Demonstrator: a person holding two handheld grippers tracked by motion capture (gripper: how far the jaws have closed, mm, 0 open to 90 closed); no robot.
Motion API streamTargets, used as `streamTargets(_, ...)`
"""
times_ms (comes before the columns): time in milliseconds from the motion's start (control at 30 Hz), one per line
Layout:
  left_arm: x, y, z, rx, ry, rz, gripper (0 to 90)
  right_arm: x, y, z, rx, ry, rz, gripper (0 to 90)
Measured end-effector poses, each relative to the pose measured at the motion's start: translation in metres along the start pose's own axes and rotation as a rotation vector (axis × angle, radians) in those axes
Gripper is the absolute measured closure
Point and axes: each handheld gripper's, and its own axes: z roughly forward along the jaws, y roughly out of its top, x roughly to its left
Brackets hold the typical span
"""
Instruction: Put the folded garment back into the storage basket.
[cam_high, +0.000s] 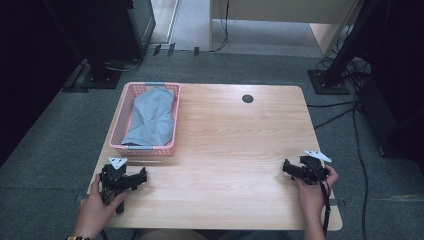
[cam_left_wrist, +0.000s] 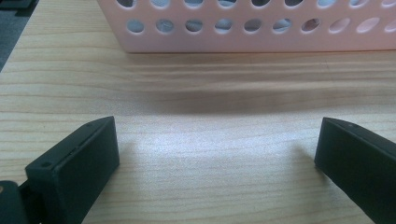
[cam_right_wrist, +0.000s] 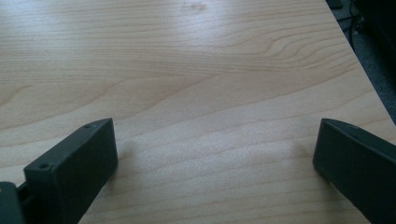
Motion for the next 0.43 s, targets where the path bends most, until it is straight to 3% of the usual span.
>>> streamTargets(433, 0.0, 0.0, 0.0, 0.0, 0.0, 0.0, 0.0, -0.0066, -0.0029, -0.003, 0.0, 0.023, -0.023, 0.0)
